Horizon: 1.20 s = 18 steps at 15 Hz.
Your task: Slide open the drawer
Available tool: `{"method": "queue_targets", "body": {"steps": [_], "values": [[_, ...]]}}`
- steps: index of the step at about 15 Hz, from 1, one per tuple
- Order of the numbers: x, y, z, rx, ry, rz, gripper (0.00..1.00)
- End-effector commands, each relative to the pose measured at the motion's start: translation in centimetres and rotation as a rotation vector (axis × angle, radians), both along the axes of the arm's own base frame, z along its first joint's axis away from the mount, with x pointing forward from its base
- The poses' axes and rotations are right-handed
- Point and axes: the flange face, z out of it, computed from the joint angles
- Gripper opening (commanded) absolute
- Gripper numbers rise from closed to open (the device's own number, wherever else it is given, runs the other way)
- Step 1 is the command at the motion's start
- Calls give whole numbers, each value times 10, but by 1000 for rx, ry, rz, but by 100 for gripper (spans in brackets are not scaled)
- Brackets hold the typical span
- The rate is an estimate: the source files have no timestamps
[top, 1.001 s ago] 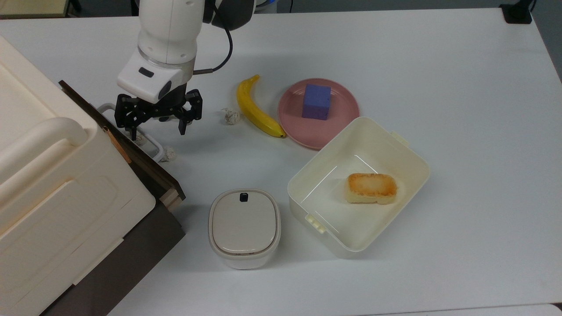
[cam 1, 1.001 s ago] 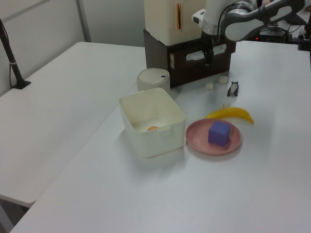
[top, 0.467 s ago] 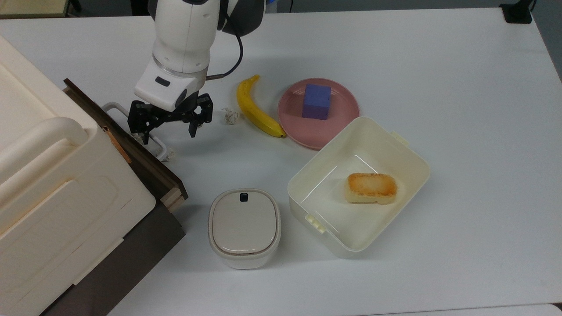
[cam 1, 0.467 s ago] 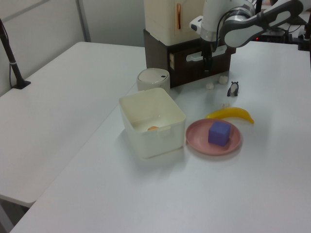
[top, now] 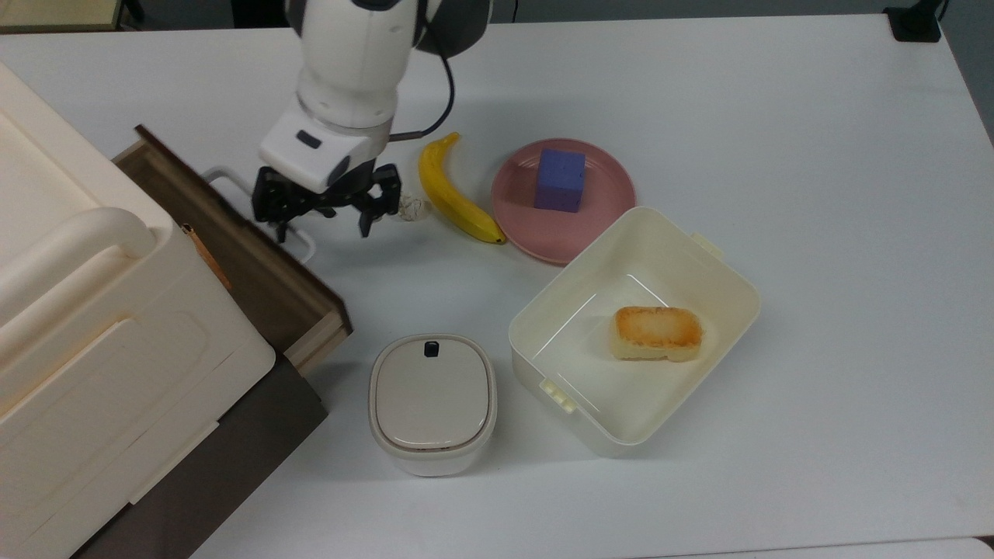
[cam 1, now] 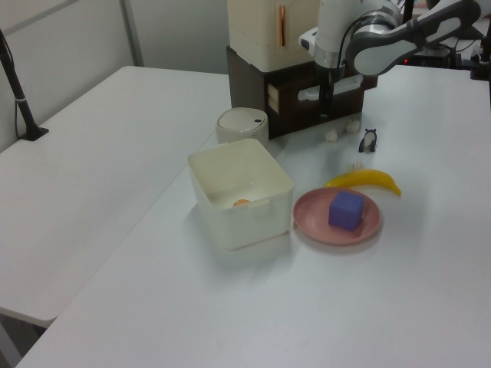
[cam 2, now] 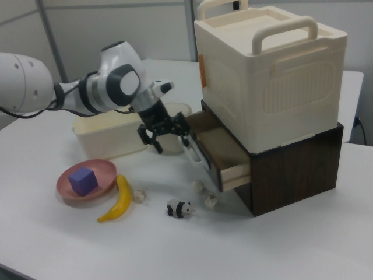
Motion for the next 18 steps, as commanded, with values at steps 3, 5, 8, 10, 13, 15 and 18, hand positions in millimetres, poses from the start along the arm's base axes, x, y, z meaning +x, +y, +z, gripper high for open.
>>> {"method": "queue_targets", "body": {"steps": [3, 5, 8, 10, 13, 15, 18], "values": [[-23, 34, 10, 14, 65, -36, 100], [-20, 31, 21, 38, 45, -54, 100], [-21, 27, 44, 125, 9, -106, 100], [-31, 26, 63, 182, 12, -154, 100], [-47, 9, 100, 289, 18, -236, 100], [-61, -13, 135, 368, 22, -307, 100], [-87, -60, 182, 487, 8, -412, 100]]}}
